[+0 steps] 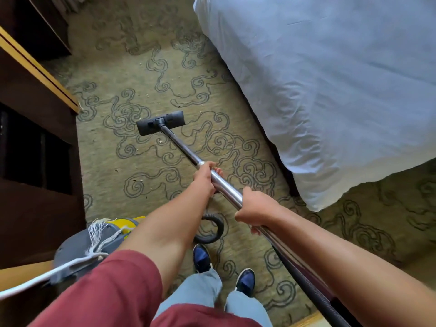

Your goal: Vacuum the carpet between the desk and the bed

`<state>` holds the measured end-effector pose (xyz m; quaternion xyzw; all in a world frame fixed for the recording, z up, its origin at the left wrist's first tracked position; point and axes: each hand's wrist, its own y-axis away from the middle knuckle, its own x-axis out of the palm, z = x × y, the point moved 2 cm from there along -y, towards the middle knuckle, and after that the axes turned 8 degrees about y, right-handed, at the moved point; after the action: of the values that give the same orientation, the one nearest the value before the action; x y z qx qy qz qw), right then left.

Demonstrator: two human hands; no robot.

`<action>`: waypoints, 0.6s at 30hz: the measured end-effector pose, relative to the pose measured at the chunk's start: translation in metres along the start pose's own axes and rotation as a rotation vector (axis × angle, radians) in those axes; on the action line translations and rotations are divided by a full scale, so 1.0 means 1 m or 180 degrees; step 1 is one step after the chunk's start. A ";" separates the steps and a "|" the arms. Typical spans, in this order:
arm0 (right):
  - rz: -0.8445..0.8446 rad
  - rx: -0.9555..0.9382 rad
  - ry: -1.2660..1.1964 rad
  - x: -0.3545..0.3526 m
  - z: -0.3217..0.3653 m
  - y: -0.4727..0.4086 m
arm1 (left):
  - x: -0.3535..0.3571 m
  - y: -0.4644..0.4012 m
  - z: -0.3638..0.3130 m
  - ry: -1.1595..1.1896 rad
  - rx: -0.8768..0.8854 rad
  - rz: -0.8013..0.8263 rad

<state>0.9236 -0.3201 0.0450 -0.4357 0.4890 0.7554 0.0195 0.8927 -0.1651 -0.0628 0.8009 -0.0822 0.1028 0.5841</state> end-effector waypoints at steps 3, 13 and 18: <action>-0.0155 0.0010 -0.0013 0.002 -0.010 -0.004 | 0.003 0.008 0.023 0.0124 -0.0082 0.0152; -0.0031 -0.0119 0.0121 0.056 -0.057 -0.020 | -0.005 -0.013 0.120 -0.0137 0.0021 -0.0565; 0.0244 -0.0121 0.0164 0.061 -0.088 -0.029 | 0.004 -0.038 0.127 -0.0222 0.0208 -0.0570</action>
<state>0.9552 -0.3956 -0.0291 -0.4363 0.4913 0.7532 -0.0304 0.9155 -0.2750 -0.1346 0.8268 -0.0271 0.0248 0.5613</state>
